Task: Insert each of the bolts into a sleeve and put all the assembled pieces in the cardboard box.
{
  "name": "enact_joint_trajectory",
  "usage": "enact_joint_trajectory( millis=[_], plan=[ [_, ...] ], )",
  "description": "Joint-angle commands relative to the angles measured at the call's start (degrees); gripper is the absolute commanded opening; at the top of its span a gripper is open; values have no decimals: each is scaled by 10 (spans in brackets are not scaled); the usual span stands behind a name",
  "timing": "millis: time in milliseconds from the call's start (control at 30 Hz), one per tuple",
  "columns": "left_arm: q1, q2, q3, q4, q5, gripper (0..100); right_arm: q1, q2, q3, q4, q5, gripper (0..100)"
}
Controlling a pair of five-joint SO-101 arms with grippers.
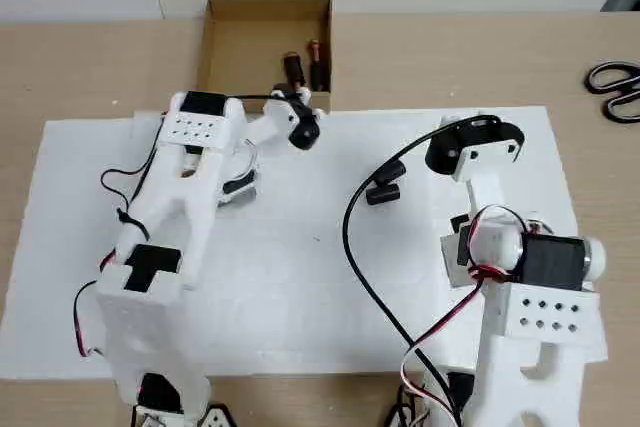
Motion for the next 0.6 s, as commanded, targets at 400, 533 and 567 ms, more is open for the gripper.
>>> enact_joint_trajectory(
  millis=[400,533,567],
  plan=[
    [-9,26,-23,-4,-17,126,2,-13,-4,4,-5,14],
    [1,45,-23,-4,-17,118,2,-13,-4,4,-5,14],
    [5,50,-23,-4,-17,106,2,-13,-4,4,-5,14]
  ],
)
